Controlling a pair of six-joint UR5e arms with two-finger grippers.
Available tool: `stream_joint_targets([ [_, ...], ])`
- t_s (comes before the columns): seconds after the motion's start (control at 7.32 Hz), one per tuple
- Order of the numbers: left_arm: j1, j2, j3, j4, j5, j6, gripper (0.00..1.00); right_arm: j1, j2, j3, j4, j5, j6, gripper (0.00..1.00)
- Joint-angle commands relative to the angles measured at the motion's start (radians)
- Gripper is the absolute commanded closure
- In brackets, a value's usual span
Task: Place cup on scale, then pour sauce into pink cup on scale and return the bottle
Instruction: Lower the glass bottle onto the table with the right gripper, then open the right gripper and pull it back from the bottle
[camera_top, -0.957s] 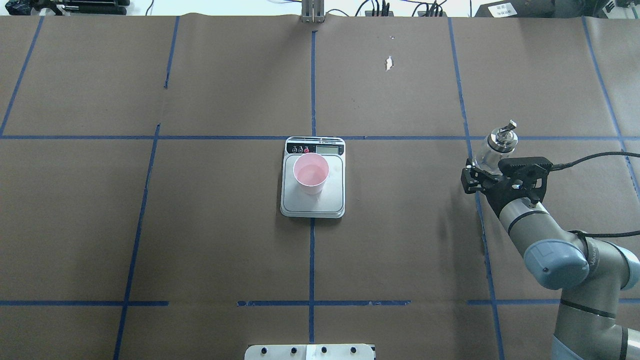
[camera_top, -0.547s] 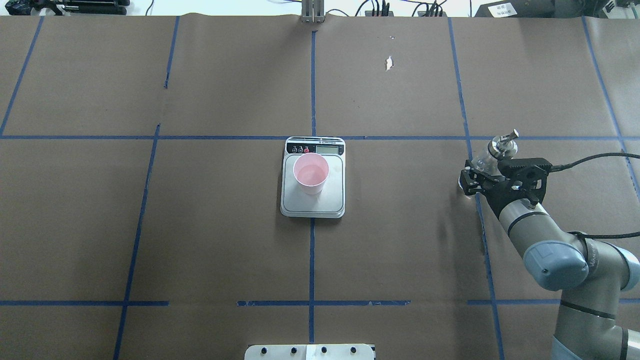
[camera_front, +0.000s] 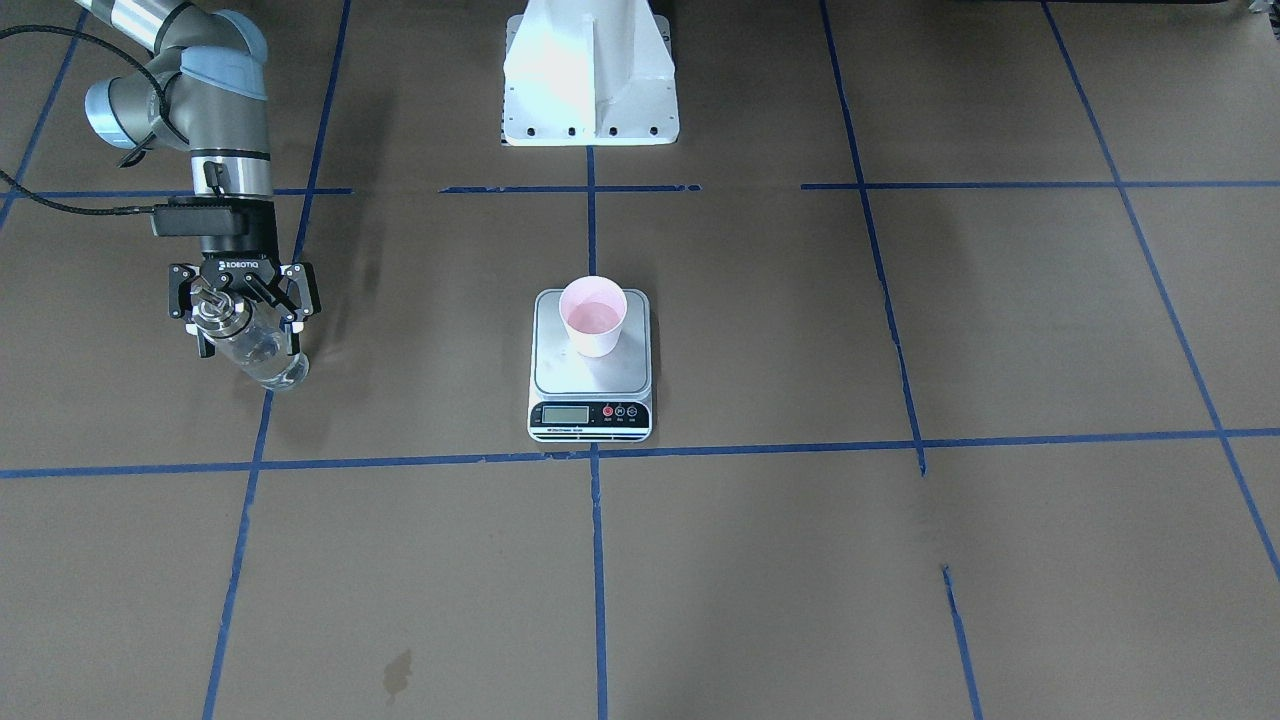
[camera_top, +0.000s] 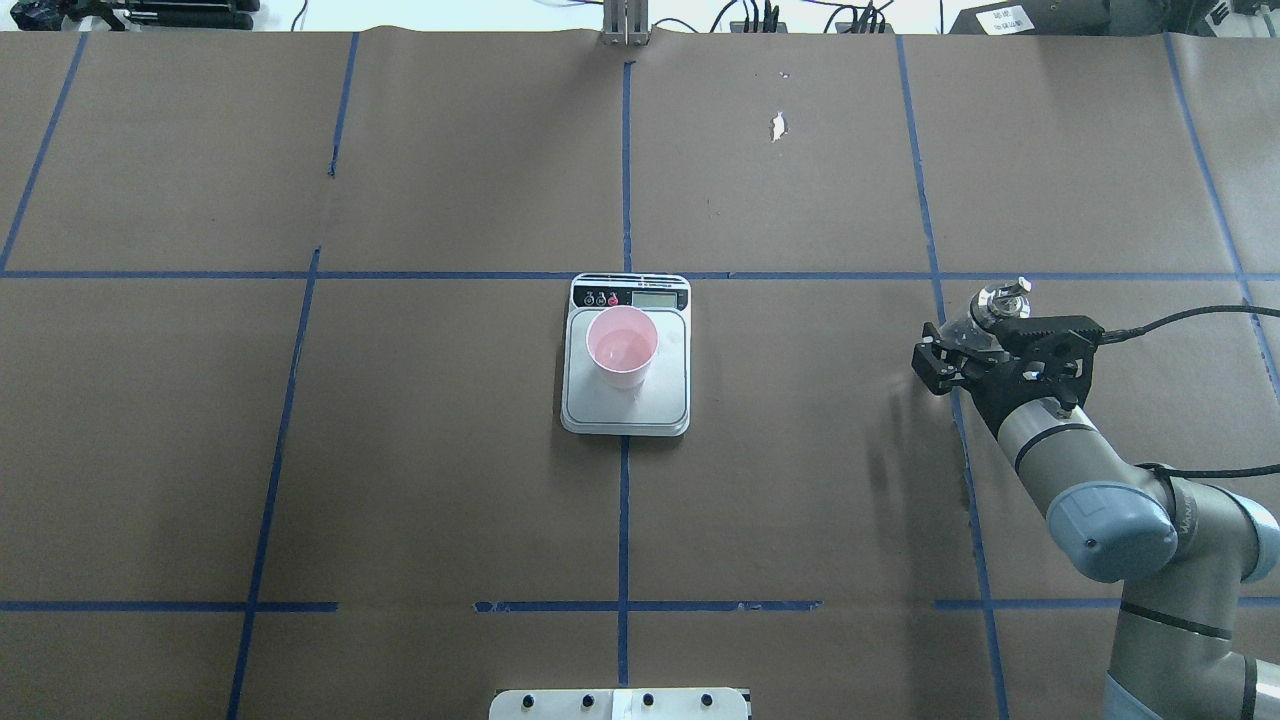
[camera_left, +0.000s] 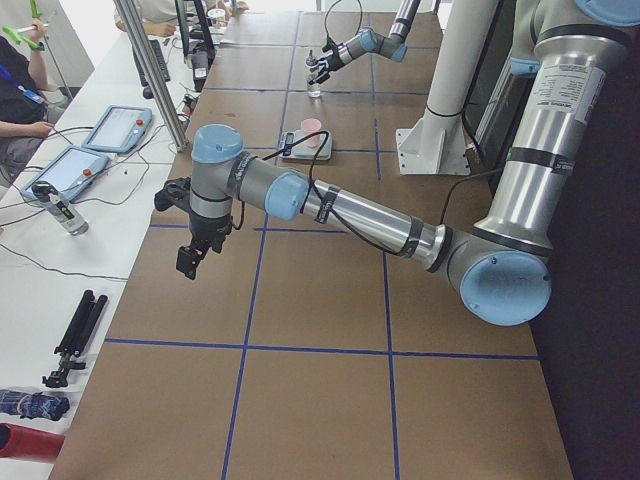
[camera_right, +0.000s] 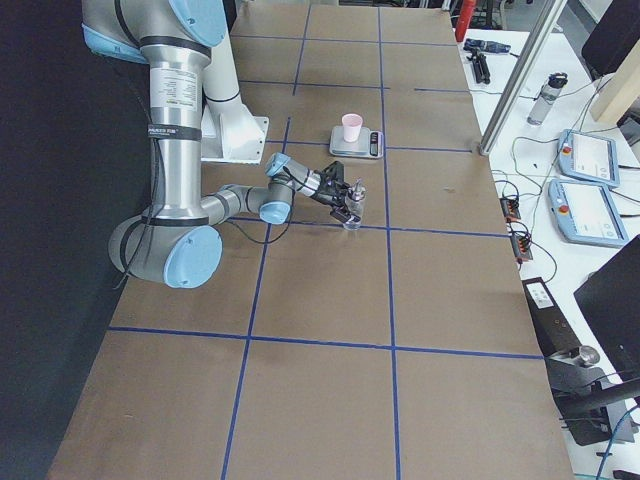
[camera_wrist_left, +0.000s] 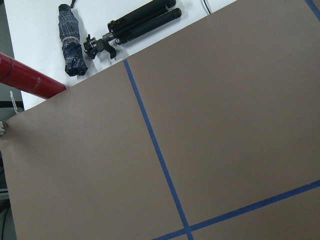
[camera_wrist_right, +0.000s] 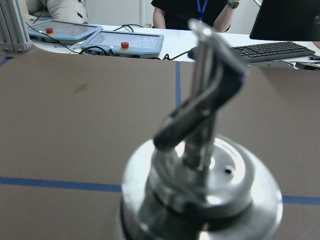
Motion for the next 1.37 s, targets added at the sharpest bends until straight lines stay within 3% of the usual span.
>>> stream_joint_targets([
  [0.0, 0.0, 0.0, 0.0, 0.0, 0.0, 0.0, 0.0, -0.012, -0.009, 0.01, 0.002, 0.004, 0.001, 0.0],
  [0.82, 0.0, 0.007, -0.005, 0.0, -0.001, 0.0, 0.0, -0.103, -0.232, 0.212, 0.002, 0.076, 0.003, 0.0],
  [1.09, -0.002, 0.009, -0.006, -0.002, -0.001, 0.003, 0.0, -0.098, -0.362, 0.362, -0.018, 0.179, 0.003, 0.0],
  [1.23, -0.002, 0.009, -0.006, -0.002, -0.001, 0.005, 0.0, -0.098, -0.384, 0.439, -0.093, 0.22, 0.003, 0.0],
])
